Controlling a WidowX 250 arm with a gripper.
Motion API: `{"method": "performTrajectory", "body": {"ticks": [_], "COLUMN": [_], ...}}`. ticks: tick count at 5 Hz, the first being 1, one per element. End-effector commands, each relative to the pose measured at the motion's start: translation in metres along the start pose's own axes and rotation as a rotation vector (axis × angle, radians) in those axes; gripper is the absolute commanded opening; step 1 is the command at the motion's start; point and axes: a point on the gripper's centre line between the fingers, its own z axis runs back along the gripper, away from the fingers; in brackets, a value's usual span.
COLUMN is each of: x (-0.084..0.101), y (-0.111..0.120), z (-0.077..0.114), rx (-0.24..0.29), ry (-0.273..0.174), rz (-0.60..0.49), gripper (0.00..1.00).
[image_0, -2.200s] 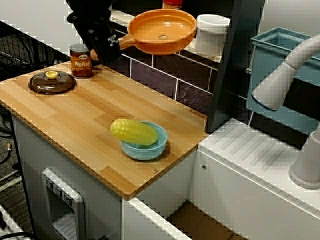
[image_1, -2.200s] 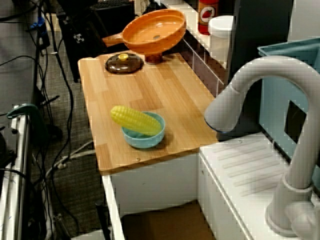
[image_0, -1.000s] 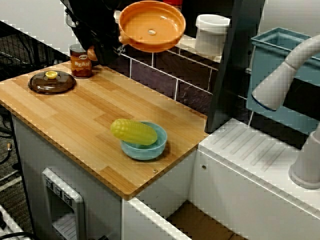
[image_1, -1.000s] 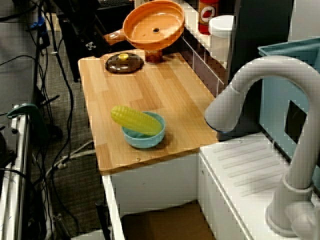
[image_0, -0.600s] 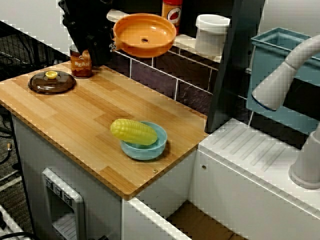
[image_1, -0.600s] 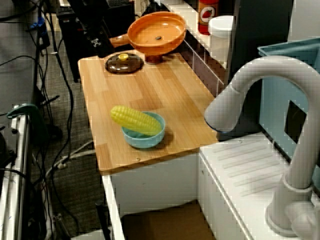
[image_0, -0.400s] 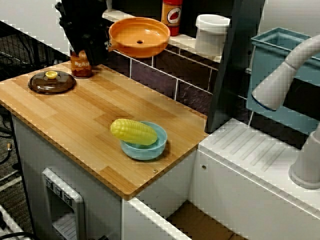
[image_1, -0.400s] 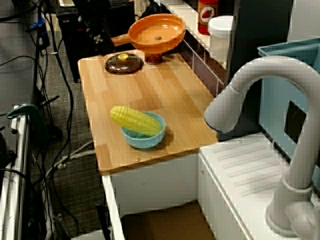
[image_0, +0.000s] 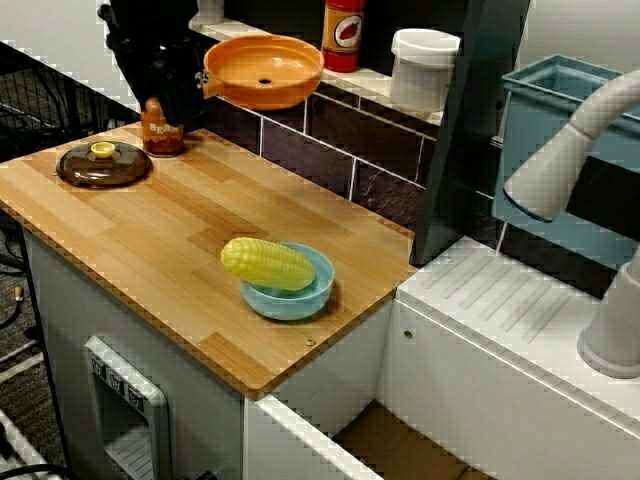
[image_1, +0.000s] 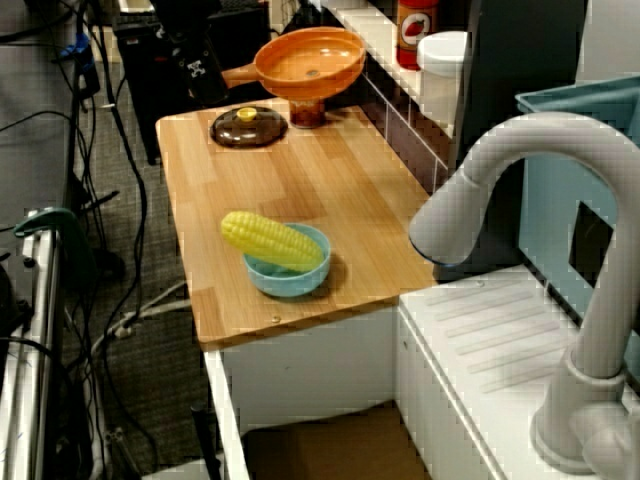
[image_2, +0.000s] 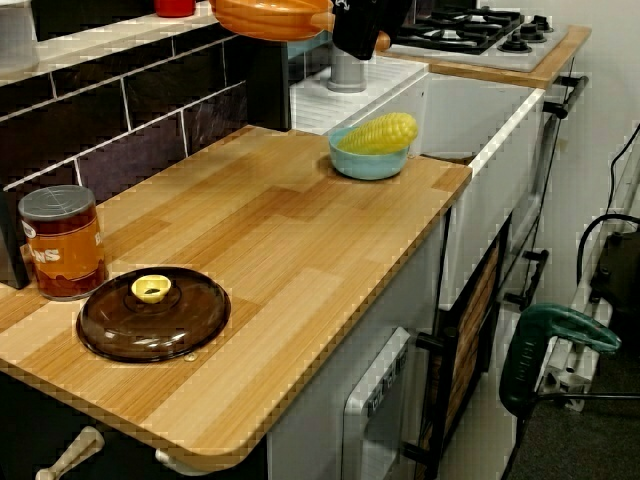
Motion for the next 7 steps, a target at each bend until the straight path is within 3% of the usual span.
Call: {"method": "performTrajectory", "body": {"ticks": [1, 2, 5, 7], "x": [0.004, 0.002, 0.001, 0.010], "y": [0.023, 0.037, 0.070, 0.079], "z": [0.009, 0.009, 0.032, 0.039], "rx": [-0.068, -0.149, -0.240, -0.300], "ry": [0.013, 0.036, 0.014, 0.035], "rz": [0.025, 0.036, 0.088, 0.094], "gripper": [0.00, 0.00, 0.00, 0.00]}}
